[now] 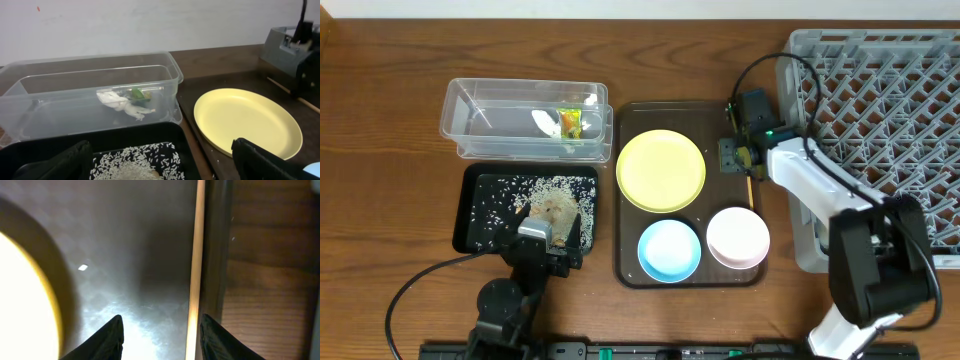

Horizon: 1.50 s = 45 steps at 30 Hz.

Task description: Sort waste into correct bins and load items into the dishwasher rack

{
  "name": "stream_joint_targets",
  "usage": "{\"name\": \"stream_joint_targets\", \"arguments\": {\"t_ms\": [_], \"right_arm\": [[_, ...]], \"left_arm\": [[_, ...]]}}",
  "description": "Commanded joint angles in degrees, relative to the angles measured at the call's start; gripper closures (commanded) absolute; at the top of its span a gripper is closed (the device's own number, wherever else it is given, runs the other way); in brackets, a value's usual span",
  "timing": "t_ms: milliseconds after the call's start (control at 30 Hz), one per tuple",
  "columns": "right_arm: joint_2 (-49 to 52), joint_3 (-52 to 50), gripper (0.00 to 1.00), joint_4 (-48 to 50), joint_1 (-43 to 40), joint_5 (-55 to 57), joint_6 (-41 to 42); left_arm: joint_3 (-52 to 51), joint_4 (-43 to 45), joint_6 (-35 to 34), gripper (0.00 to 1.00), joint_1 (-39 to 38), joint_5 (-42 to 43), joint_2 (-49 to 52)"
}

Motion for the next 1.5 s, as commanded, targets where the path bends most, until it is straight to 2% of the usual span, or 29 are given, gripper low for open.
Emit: {"name": "stream_joint_targets", "arguments": {"t_ms": [0, 133, 200, 267, 367, 533, 700, 833, 1000, 1233, 1467], "right_arm": [[3.4, -0.2, 0.56, -0.1, -0.4, 2.4, -0.5], [5.6, -0.2, 0.58, -0.5, -0.8, 2.0, -0.5], [6.1, -0.2, 0.64, -0.5, -0.8, 0.0, -0.5], [6.1, -0.2, 0.75, -0.4, -0.8, -2.2, -0.5], [5.7, -0.1, 0.99, 0.0, -0.6, -5.6, -0.6], [2.0, 1.3, 0.99, -1.7, -1.2, -8.7, -0.6], [-7.3, 3.9, 0.99, -5.7, -4.3, -9.4, -1.5], [-16.1, 4.5, 0.99, -6.7, -9.0, -8.8, -2.7], [-23.1, 4.5, 0.99, -7.3, -16.7, -1.7, -3.1], [-20.1, 4.1, 0.99, -7.2, -23.0, 1.3, -9.0], [-13.7, 4.1, 0.98, -5.5, -22.7, -1.7, -12.8]], "left_arm": [[-1.6, -0.5, 1.0, 0.09, 0.2, -0.9, -0.4], [-1.6, -0.5, 1.0, 0.09, 0.2, -0.9, -0.4], [-1.6, -0.5, 1.0, 0.09, 0.2, -0.9, -0.4], [-1.6, -0.5, 1.0, 0.09, 0.2, -0.9, -0.4], [-1.6, -0.5, 1.0, 0.09, 0.2, -0.9, -0.4], [-1.6, -0.5, 1.0, 0.10, 0.2, -0.9, -0.4], [-1.6, -0.5, 1.0, 0.09, 0.2, -0.9, -0.4], [-1.6, -0.5, 1.0, 0.09, 0.2, -0.9, -0.4], [-1.6, -0.5, 1.0, 0.09, 0.2, -0.9, -0.4], [-1.6, -0.5, 1.0, 0.09, 0.2, -0.9, -0.4], [-1.6, -0.5, 1.0, 0.09, 0.2, -0.9, -0.4]]}}
